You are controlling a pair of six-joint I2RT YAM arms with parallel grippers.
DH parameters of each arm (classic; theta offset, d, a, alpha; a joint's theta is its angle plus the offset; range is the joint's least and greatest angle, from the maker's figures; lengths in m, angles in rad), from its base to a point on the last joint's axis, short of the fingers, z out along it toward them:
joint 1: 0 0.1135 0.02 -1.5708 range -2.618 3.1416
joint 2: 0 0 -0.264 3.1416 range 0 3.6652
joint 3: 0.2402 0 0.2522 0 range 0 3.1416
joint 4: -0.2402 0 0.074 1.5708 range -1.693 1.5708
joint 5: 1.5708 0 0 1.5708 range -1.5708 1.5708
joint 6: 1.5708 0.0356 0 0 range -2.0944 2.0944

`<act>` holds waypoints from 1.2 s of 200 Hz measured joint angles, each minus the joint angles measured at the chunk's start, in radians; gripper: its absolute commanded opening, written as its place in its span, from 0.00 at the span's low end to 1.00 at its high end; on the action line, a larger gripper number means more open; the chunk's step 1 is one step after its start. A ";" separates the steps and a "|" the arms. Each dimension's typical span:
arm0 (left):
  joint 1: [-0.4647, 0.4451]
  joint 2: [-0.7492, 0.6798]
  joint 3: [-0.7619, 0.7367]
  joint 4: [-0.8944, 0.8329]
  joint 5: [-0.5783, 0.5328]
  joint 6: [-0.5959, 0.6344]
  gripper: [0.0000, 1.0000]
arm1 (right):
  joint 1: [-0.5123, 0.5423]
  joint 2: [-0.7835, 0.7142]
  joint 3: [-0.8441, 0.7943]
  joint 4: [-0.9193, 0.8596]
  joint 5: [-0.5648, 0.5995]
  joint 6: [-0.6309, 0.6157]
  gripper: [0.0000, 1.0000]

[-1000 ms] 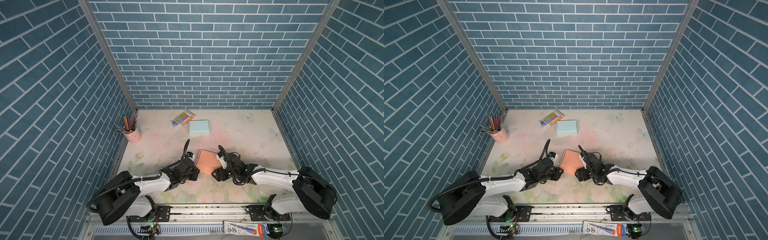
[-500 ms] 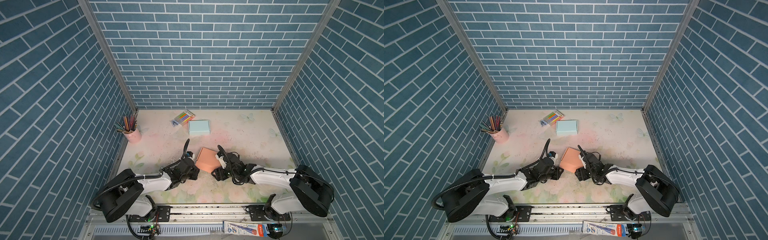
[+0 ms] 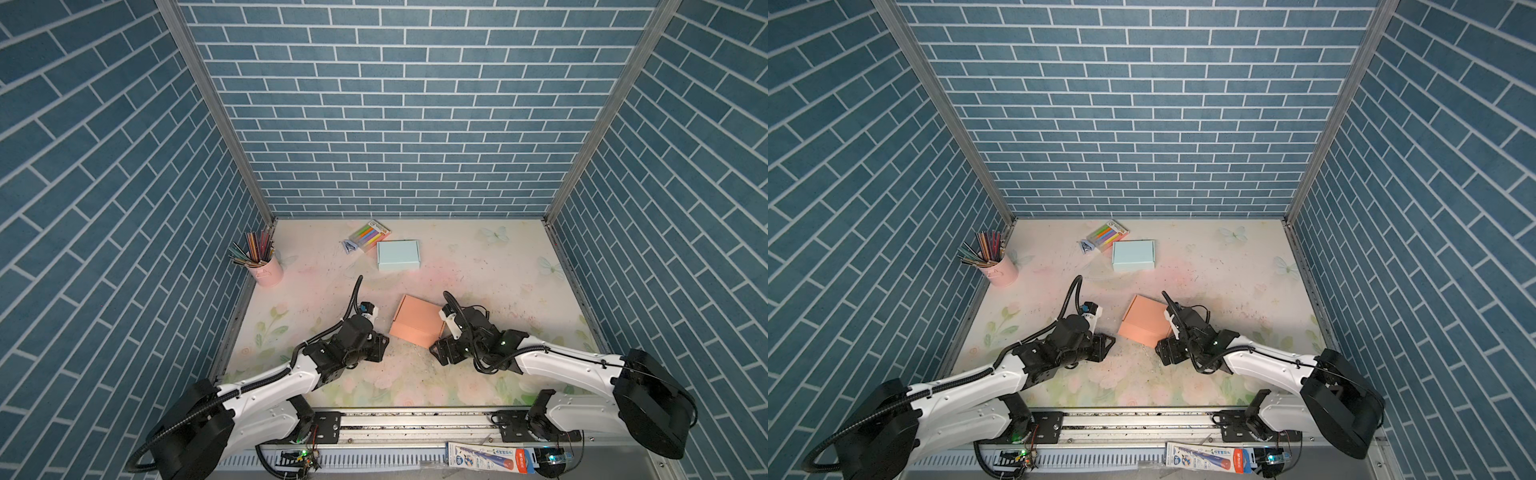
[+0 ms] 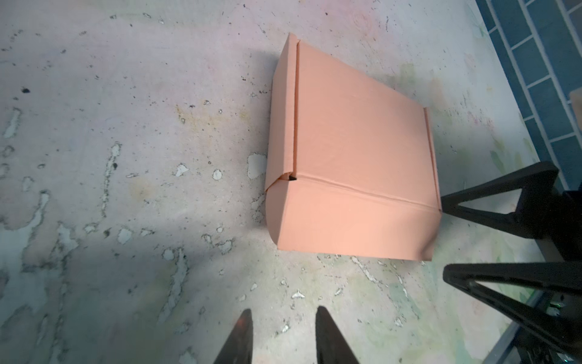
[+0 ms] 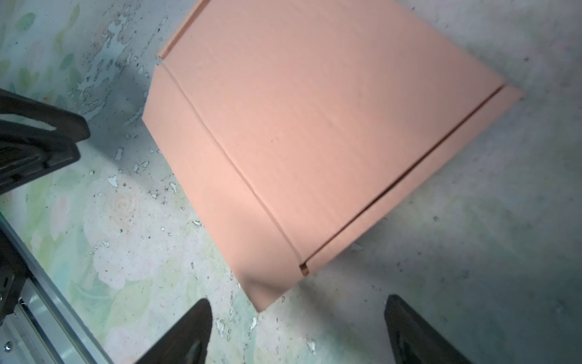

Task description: Fold the paper box

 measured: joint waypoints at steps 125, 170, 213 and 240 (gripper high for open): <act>-0.107 0.225 0.164 0.058 0.018 0.022 0.23 | -0.297 0.330 0.457 -0.064 -0.185 -0.226 0.90; -0.130 0.320 0.199 0.095 0.014 0.032 0.23 | -0.357 0.436 0.476 -0.048 -0.288 -0.238 0.89; -0.131 0.391 0.233 0.106 0.015 0.056 0.23 | -0.356 0.512 0.476 0.013 -0.421 -0.237 0.87; -0.131 0.414 0.234 0.126 0.018 0.061 0.22 | -0.356 0.549 0.476 0.030 -0.465 -0.237 0.87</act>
